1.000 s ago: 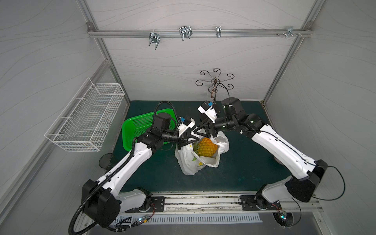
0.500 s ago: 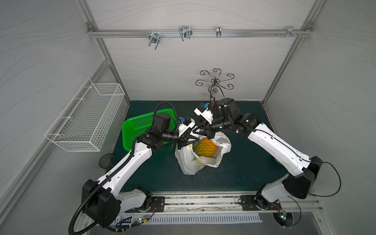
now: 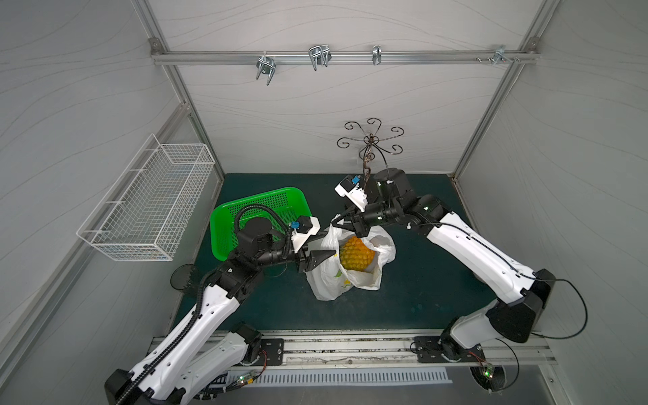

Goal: Place the pineapple into a plastic bag & tie a knot
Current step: Cross the plastic bag at the center of the board.

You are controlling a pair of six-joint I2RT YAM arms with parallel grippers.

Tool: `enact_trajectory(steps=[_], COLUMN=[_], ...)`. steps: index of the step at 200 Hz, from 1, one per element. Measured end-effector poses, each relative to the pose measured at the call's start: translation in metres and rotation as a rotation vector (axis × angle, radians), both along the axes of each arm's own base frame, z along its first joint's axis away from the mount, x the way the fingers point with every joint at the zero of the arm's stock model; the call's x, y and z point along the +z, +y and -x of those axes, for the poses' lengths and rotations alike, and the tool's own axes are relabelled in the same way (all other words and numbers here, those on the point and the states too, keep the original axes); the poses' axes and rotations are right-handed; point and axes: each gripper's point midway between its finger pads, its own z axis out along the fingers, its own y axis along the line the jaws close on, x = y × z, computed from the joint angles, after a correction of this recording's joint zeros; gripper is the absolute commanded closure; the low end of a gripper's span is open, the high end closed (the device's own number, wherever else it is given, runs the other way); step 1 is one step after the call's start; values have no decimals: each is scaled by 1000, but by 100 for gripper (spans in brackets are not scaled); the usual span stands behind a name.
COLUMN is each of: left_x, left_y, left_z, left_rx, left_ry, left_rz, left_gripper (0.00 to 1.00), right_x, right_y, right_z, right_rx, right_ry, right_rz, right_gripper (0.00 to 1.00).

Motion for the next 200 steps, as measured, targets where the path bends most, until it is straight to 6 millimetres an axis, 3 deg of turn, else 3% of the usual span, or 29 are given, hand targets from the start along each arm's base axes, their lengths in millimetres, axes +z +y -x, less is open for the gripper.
enact_trajectory(steps=[24,47,69,97,106,117,152,200], left_x=[13,22,30,38,40,42,46,32], left_y=[-17,-46,-71,-92,-95,-98,-102,-113], left_z=[20,47,61,56,53,50,50,42], left_rx=[-48,-135,-161,-114,-91,-69,-11,67], left_ry=[-79,-152,-208,-227,-223,-211,-194,-132], left_rz=[10,7,0,-14,-18,-17,-25,-71], left_gripper=[38,36,34,26,18,15,10,10], right_x=[0,0,1,3,3,4,5,5], right_y=[0,2,4,5,5,5,5,6], right_z=[-1,-3,-6,-7,-7,-7,-8,-7], right_rx=[-8,-17,-21,-24,-25,-26,-31,-30], right_ry=[-1,-1,-2,-8,-9,-11,-17,-19], right_rz=[1,4,5,3,2,2,1,3], right_gripper=[100,100,100,100,100,100,100,100])
